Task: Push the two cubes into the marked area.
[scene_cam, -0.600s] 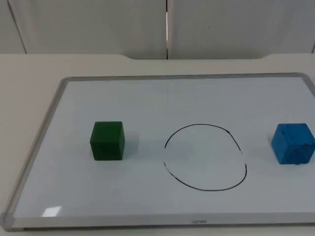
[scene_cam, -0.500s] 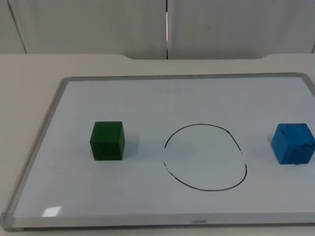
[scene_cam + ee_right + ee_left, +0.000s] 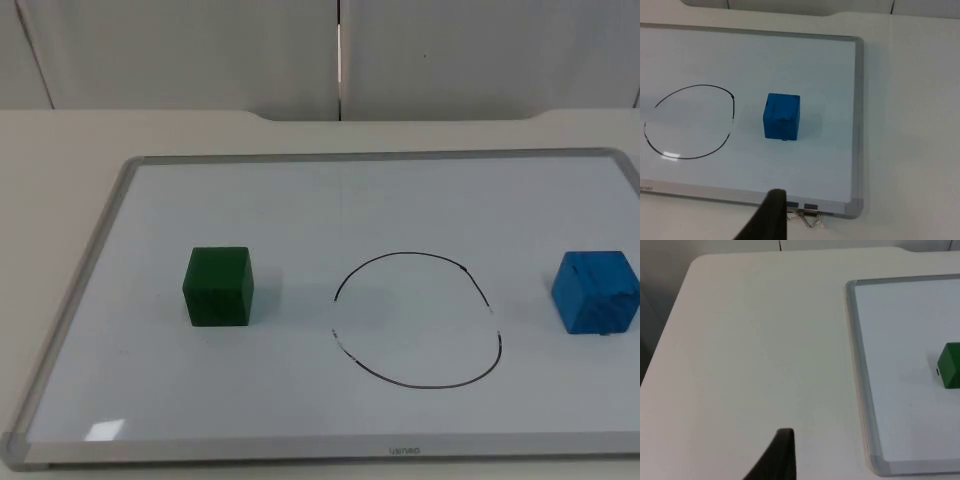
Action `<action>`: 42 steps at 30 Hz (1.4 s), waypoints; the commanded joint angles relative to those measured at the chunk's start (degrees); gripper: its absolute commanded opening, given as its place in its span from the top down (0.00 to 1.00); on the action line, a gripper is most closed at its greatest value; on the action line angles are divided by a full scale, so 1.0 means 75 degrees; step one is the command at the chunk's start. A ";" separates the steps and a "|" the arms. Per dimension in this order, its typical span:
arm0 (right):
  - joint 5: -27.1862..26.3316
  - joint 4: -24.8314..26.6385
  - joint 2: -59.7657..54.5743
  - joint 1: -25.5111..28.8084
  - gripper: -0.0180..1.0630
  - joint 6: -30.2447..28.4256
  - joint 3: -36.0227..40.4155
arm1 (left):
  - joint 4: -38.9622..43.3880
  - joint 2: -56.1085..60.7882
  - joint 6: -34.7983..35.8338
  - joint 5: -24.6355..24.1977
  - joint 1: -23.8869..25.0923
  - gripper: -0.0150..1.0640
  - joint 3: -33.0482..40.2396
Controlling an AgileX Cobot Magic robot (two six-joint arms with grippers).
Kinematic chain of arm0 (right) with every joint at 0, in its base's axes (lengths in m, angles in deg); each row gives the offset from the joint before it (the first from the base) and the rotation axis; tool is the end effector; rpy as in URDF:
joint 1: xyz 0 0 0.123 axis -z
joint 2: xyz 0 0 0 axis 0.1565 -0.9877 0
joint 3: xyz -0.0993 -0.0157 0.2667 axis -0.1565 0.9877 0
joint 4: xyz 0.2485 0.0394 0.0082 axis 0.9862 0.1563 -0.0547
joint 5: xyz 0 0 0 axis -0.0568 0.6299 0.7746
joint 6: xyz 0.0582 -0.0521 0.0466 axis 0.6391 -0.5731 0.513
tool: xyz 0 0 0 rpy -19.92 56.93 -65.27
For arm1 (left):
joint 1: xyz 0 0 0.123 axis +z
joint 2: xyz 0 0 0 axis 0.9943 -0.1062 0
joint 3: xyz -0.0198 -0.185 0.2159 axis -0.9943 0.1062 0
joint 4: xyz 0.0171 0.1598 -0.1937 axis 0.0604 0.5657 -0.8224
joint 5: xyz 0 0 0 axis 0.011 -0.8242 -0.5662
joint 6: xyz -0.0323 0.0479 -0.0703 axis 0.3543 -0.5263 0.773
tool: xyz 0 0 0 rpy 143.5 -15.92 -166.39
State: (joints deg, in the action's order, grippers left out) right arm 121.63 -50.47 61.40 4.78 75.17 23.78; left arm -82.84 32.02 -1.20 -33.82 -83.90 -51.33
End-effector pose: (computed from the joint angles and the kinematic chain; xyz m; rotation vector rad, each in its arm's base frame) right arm -0.0077 0.0000 0.2797 -0.1088 2.0565 0.0346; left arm 0.0175 0.0021 0.2991 0.0010 2.0944 0.0318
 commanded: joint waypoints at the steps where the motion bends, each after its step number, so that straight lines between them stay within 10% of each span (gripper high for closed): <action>1: -0.0093 0.0026 0.0022 0.0046 0.01 -0.0011 0.0023 | -0.0041 -0.0069 0.0041 0.0257 0.0010 0.01 -0.0061; 10: -0.0093 0.0047 0.0022 0.0043 0.01 0.0031 0.0023 | -0.0362 -0.0393 0.0000 0.0727 0.0010 0.05 -0.0061; 15: -0.0093 0.0047 0.0022 0.0043 0.01 0.0031 0.0023 | -0.0659 -0.0984 0.0000 0.1134 0.0010 0.25 -0.0061; 28: -0.0093 0.0047 0.0022 0.0043 0.01 0.0031 0.0023 | -0.0983 -0.2573 -0.0220 0.2038 0.0010 0.27 -0.0061; 42: -0.0093 0.0034 0.0022 0.0250 0.01 0.0027 0.0023 | -0.3547 -0.4526 -0.2198 0.3413 0.0010 0.39 -0.0061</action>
State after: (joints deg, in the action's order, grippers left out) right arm 121.63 -50.47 61.40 6.29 75.42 23.78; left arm -106.73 -0.85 -15.84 -9.47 -83.90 -51.44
